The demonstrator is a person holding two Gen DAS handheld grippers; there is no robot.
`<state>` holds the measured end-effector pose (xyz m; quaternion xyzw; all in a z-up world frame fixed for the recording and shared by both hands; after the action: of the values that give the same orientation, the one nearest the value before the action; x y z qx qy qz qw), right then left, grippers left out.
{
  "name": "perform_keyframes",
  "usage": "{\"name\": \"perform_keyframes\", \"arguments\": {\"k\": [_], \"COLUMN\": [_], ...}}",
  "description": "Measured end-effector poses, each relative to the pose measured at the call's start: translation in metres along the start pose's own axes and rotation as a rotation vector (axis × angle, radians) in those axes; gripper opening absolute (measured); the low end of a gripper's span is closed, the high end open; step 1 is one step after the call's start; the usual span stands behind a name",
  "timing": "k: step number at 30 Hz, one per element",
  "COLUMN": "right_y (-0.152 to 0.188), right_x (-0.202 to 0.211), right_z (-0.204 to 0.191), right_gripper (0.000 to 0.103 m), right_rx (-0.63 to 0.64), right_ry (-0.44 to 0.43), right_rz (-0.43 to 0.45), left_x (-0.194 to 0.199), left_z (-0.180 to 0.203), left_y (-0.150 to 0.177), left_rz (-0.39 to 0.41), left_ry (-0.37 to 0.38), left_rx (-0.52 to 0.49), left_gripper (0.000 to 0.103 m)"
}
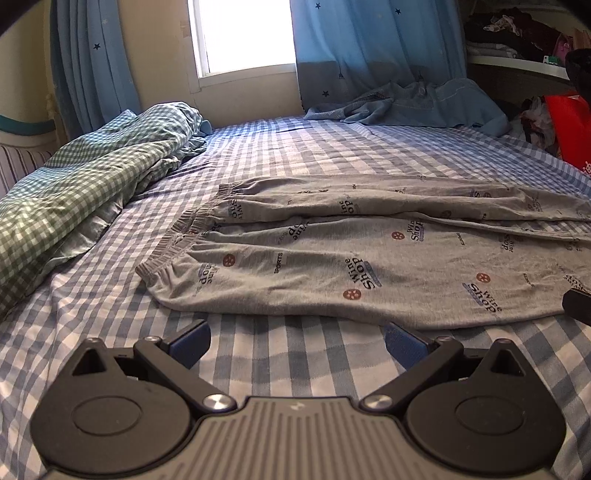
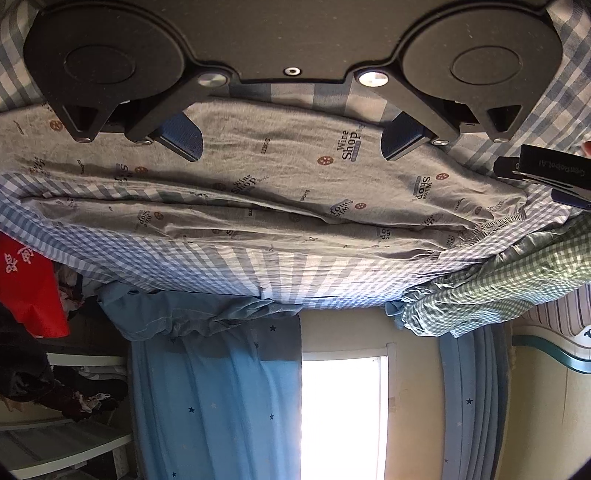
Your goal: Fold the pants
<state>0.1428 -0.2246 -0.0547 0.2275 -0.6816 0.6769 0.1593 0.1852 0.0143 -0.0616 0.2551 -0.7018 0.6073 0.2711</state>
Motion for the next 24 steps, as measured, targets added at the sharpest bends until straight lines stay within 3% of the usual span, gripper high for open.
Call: {"name": "perform_keyframes", "arguments": {"k": [5, 14, 17, 20, 24], "right_y": [-0.033, -0.125, -0.148, -0.162, -0.17], "right_x": [-0.035, -0.108, -0.148, -0.196, -0.252], "right_z": [0.029, 0.055, 0.057, 0.071, 0.09], "right_gripper": [0.102, 0.103, 0.103, 0.103, 0.102], "right_rx": [-0.04, 0.161, 0.277, 0.243, 0.226], "right_ry": [-0.126, -0.244, -0.264, -0.272, -0.286], "right_rz": [-0.044, -0.033, -0.096, -0.191, -0.275], "left_x": [-0.025, -0.096, -0.139, -0.186, -0.241], "left_z": [-0.013, -0.062, -0.07, -0.071, -0.07], "left_y": [-0.05, -0.184, -0.22, -0.242, -0.247], "left_rz": [0.023, 0.104, 0.077, 0.04, -0.024], "left_ry": [-0.003, -0.064, -0.062, -0.031, 0.052], "left_rx": [-0.026, -0.08, -0.141, -0.227, -0.321], "left_gripper": [0.103, 0.103, 0.103, 0.103, 0.103]}}
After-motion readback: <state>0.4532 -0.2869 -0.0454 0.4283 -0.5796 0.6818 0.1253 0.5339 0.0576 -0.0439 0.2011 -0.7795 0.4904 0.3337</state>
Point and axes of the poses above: each gripper's, at about its wrist camera, not at the fingertips, and x roughly against the way its jaws point, z to its right, y to its underside, the point moved 9 cm from there along -x, roughly the way its jaws point, and after that the axes turned 5 degrees about -z, right-handed, at the moved point
